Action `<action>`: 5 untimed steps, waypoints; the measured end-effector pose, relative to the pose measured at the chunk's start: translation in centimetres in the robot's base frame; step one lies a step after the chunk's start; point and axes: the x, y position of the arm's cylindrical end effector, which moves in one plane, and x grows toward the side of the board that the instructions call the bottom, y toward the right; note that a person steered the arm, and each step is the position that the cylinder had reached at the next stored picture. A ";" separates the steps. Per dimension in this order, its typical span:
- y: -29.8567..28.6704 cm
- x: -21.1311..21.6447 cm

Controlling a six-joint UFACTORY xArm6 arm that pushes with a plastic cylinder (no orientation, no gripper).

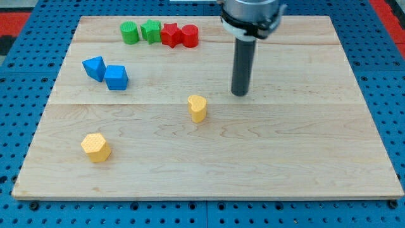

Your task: Move the yellow heart right to the blue cube

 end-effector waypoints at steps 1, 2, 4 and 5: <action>-1.8 4.5; -7.2 4.9; -18.5 0.4; -16.8 1.9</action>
